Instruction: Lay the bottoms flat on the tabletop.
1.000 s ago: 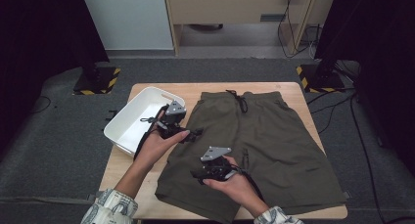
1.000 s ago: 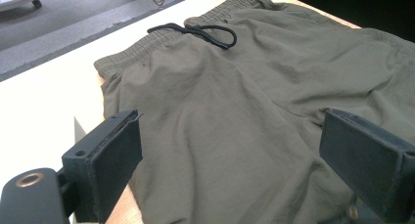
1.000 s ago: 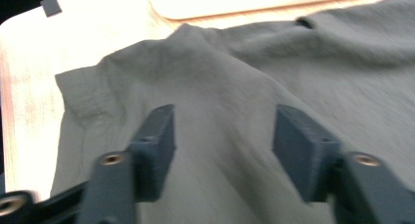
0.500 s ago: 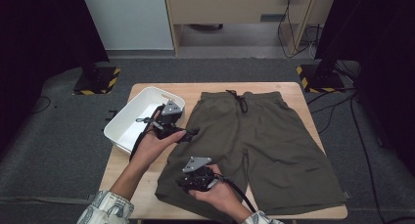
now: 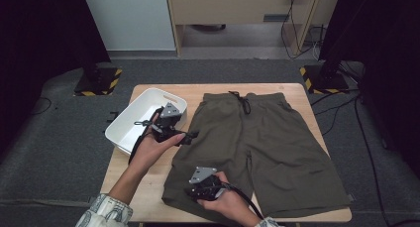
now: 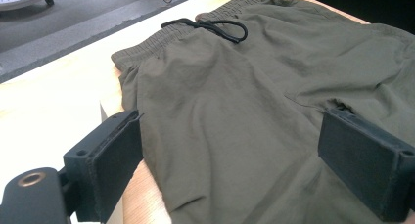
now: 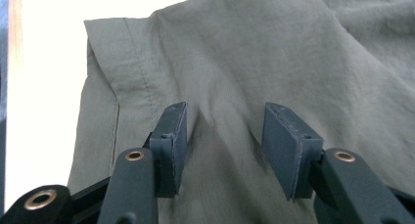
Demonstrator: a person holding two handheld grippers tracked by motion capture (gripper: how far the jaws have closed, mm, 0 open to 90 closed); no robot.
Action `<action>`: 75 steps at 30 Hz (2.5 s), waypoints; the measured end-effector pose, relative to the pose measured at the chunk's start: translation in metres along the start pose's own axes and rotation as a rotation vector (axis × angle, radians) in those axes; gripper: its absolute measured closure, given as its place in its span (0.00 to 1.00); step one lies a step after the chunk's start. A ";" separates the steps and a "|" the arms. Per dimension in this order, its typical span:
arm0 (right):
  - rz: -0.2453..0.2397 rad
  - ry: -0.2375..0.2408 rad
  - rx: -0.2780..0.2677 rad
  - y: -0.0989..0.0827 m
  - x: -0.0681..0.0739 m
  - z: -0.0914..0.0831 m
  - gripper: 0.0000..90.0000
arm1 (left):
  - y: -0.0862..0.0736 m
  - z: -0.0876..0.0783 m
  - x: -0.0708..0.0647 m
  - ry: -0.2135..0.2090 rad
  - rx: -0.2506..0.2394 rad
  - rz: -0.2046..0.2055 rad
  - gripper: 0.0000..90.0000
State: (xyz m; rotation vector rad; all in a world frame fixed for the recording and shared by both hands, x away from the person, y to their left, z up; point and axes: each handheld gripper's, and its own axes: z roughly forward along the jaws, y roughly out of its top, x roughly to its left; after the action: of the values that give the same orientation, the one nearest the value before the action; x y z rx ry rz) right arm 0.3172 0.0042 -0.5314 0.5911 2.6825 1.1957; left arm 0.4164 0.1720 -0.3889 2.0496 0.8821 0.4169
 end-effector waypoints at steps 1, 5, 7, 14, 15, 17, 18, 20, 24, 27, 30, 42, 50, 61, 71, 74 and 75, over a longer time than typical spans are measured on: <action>-0.007 0.005 0.007 -0.002 -0.002 -0.003 0.58 | 0.001 0.000 0.000 0.002 0.001 0.003 0.10; 0.029 0.015 0.026 0.004 0.000 -0.005 0.43 | 0.006 -0.002 0.000 0.011 -0.003 0.012 0.10; 0.030 0.028 -0.011 0.011 0.007 -0.002 0.34 | 0.008 -0.004 0.002 0.018 -0.007 0.011 0.10; 0.026 0.040 -0.047 0.036 0.036 0.021 0.10 | 0.010 -0.008 0.007 0.036 -0.009 0.002 0.10; 0.016 0.033 -0.045 0.038 0.039 0.025 0.09 | 0.009 -0.008 0.008 0.038 -0.008 0.001 0.10; 0.007 0.003 -0.047 0.042 0.042 0.031 0.07 | 0.008 -0.009 0.010 0.044 -0.007 -0.004 0.10; 0.005 -0.016 -0.046 0.043 0.043 0.034 0.07 | 0.007 -0.010 0.011 0.046 -0.008 -0.007 0.10; 0.001 -0.032 -0.018 0.044 0.043 0.041 0.06 | 0.006 -0.010 0.012 0.045 -0.007 -0.009 0.10; 0.008 -0.046 0.040 0.043 0.039 0.051 0.13 | 0.005 -0.010 0.013 0.040 -0.007 -0.010 0.10; 0.005 -0.031 0.024 0.040 0.036 0.048 0.31 | 0.004 -0.011 0.013 0.039 -0.005 -0.008 0.10; 0.011 -0.028 0.023 0.039 0.028 0.042 0.62 | 0.005 -0.011 0.012 0.039 -0.010 -0.009 0.10; 0.065 0.119 -0.032 0.029 0.015 -0.002 0.94 | 0.008 0.001 0.007 0.063 -0.006 -0.015 0.14; 0.162 -0.041 -0.141 0.009 -0.030 -0.068 0.94 | 0.023 0.037 0.010 0.099 -0.021 -0.072 0.16; 0.295 -0.212 -0.185 -0.037 -0.089 -0.129 0.94 | 0.037 0.089 0.016 0.112 0.000 -0.118 0.20; 0.371 -0.361 -0.158 -0.084 -0.131 -0.165 0.94 | 0.055 0.123 0.022 0.106 0.019 -0.130 0.28; 0.411 -0.375 -0.170 -0.097 -0.139 -0.172 0.94 | 0.056 0.131 0.024 0.120 0.005 -0.148 0.28; 0.418 -0.375 -0.174 -0.100 -0.140 -0.174 0.94 | 0.055 0.133 0.025 0.128 0.005 -0.152 0.28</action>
State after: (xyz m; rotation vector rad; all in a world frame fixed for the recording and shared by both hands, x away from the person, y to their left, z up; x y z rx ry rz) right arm 0.3659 -0.2320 -0.4919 1.2491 2.1782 1.2396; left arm 0.5338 0.0915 -0.4229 1.9612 1.1091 0.4661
